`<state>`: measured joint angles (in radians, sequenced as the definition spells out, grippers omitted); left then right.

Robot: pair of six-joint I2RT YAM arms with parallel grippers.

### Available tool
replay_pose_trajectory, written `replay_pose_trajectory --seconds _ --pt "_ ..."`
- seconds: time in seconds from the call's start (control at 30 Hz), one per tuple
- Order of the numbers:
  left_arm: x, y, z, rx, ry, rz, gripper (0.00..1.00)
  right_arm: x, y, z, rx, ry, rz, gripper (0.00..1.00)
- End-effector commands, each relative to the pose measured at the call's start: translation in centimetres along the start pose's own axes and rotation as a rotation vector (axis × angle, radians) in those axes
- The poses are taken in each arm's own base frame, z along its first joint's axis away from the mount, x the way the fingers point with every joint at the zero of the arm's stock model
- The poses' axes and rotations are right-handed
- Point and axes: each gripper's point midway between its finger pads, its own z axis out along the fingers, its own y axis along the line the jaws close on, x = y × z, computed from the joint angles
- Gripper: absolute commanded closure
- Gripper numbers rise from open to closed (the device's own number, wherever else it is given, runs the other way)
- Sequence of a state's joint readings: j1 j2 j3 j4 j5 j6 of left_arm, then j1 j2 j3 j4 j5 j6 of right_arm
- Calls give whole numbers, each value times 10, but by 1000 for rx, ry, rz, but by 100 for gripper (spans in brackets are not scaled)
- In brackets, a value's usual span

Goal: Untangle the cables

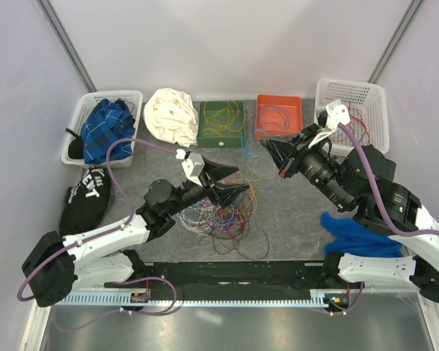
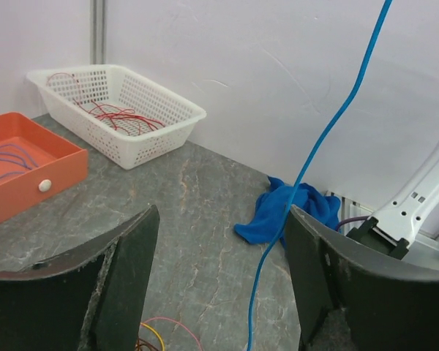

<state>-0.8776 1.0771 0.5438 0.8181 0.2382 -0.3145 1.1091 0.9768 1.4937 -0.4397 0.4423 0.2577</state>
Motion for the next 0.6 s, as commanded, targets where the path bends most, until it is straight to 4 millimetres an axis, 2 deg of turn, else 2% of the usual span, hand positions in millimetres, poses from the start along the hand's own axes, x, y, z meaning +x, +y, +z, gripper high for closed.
replay_pose_trajectory --seconds 0.0,0.1,0.17,0.27,0.3,0.4,0.43,0.5,0.57 --pt "-32 -15 6 62 -92 47 19 -18 -1 -8 3 -40 14 100" --pt "-35 -14 -3 47 -106 67 16 -20 -3 -10 7 -47 13 100" --pt "-31 -19 -3 73 -81 69 20 -17 -2 -9 7 -39 8 100" --pt "-24 -27 2 127 -39 51 43 -13 -2 -6 6 -32 4 100" --pt "-23 -30 3 143 -30 45 65 -12 -2 -5 9 -32 4 100" --pt "-19 -39 8 195 11 7 96 -12 -7 -6 29 -35 0 100" --pt "-25 -46 11 225 11 5 98 -12 -9 -8 37 -38 -2 100" --pt "-21 -48 14 236 49 -10 98 -11 -14 -10 56 -43 -2 100" --pt "-30 -51 18 243 63 -13 98 -14 -17 -16 58 -55 5 100"
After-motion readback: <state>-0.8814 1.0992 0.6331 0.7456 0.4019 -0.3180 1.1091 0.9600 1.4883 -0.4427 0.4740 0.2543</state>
